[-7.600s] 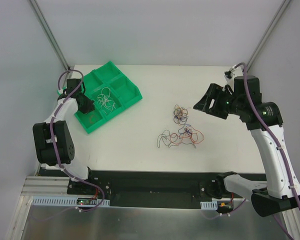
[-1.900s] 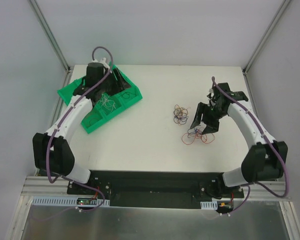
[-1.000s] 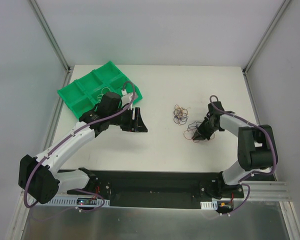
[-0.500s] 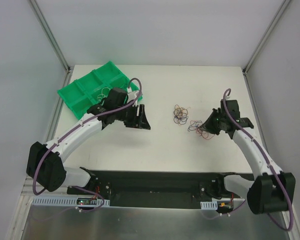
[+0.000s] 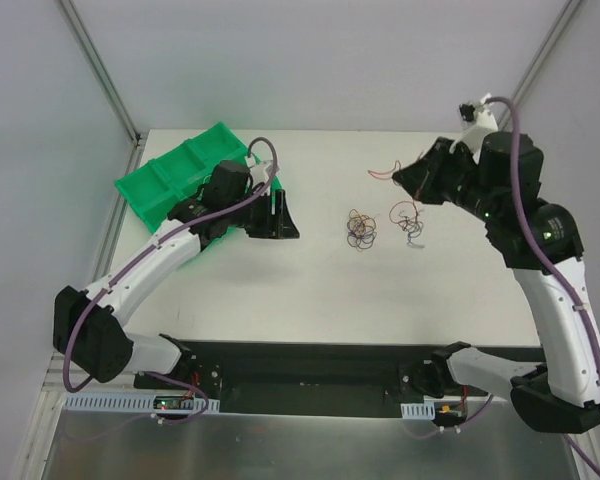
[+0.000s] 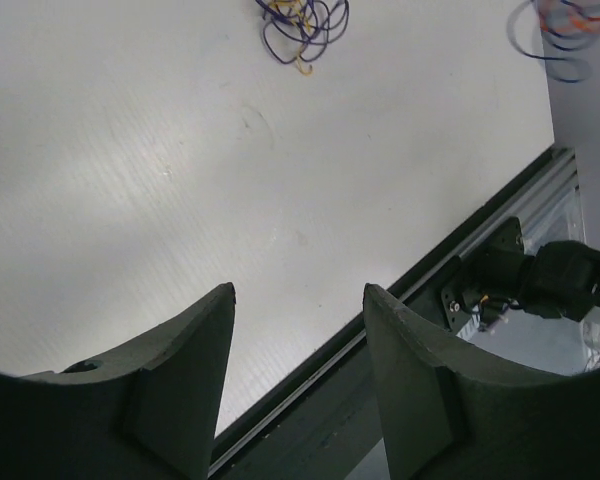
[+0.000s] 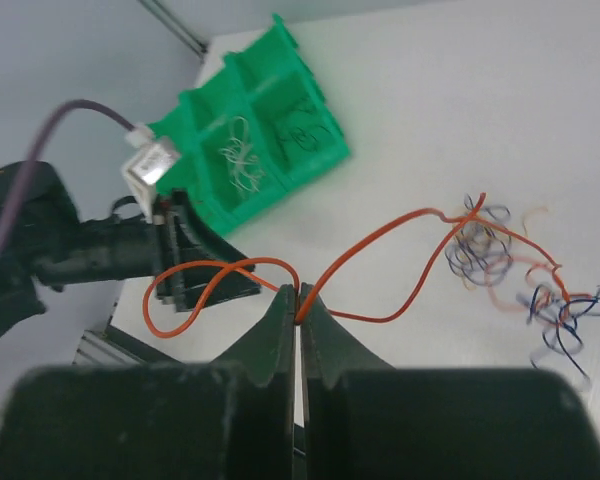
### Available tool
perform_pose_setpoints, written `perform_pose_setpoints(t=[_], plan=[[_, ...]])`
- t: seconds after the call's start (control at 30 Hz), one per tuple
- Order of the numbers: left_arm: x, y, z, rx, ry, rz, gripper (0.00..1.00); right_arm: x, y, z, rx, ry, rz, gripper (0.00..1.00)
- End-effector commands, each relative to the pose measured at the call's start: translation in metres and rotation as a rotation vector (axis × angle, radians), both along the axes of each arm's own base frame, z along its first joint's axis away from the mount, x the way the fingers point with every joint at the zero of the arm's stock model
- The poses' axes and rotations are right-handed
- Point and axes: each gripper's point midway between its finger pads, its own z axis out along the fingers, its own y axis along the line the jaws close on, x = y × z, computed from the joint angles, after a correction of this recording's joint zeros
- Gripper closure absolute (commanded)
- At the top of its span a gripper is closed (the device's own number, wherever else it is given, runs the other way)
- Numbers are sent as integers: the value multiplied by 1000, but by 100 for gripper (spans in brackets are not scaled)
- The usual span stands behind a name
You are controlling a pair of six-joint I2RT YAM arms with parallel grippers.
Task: Untangle the cables
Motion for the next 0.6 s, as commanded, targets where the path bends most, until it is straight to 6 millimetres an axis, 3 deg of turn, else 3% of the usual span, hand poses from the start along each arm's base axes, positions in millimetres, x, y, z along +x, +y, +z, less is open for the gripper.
perform_pose_setpoints(t=[0.0,0.1,0.17,0.37,0.47,0.57], plan=[[26,28,44,5,-170,156,47,-4,0,76,-32,-168,-11,100],[25,41,48,3,-189,213,46,-5,0,124,23,-266,-18,100],[21,40,53,-26,-200,189,45,-1,4,132,35,-277,-14,100],[10,8,97,-245,-385,-12,37,1,33,91,114,-155,77,100],[14,-4,107,-326,-455,-50,33,-5,45,90,179,-130,130,99],[18,-27,108,-384,-455,-118,31,-9,48,101,212,-142,145,100]])
